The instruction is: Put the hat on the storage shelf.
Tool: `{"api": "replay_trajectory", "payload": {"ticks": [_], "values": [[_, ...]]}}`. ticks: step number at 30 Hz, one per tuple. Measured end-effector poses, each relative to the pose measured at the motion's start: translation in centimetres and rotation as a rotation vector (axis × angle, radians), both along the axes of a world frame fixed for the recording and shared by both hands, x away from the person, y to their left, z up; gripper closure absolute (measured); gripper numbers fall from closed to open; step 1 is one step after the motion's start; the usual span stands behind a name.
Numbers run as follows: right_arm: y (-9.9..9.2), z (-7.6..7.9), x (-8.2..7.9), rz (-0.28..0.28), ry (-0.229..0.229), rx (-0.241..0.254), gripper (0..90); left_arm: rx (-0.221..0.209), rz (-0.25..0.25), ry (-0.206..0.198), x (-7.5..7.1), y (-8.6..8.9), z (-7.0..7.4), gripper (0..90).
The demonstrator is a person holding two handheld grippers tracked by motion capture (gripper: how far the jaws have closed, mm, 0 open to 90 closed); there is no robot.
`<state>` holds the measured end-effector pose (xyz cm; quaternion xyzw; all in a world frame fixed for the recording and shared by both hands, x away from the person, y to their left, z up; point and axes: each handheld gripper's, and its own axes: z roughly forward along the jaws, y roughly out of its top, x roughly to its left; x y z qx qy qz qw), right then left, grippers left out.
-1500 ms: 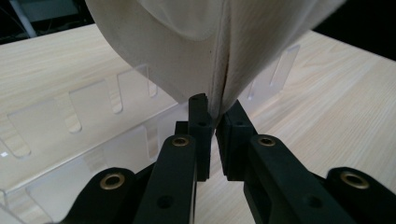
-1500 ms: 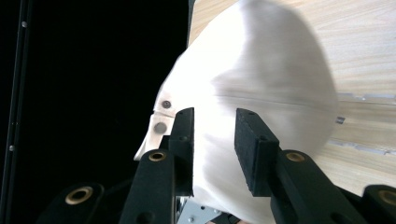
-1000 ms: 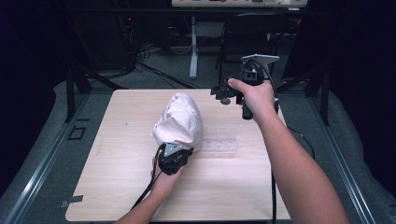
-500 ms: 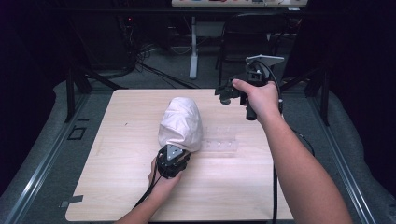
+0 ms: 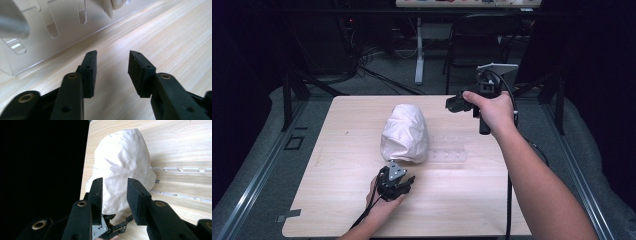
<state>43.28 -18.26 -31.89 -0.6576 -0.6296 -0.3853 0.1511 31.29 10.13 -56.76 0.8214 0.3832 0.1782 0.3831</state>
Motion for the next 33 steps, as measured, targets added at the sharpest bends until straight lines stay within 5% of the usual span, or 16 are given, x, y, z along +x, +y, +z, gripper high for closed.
{"api": "replay_trajectory", "payload": {"ticks": [10, 22, 31, 33], "values": [[0.2, -1.3, -1.4, 0.039, -0.006, -0.049, 63.8, 0.008, 0.004, 0.025, -0.7, 2.1, 0.1, 53.3], [-1.0, -3.0, -3.0, 0.053, -0.019, -0.079, 61.3, 0.027, 0.021, 0.011, -2.2, 5.1, 0.9, 53.0], [-2.0, -5.9, -5.1, 0.057, -0.051, -0.117, 58.0, -0.039, 0.073, 0.009, -1.8, 6.9, 1.3, 52.0], [-2.3, -7.3, -5.8, 0.069, -0.065, -0.173, 57.2, -0.05, 0.074, 0.009, -1.5, 7.1, 1.1, 52.1]]}}
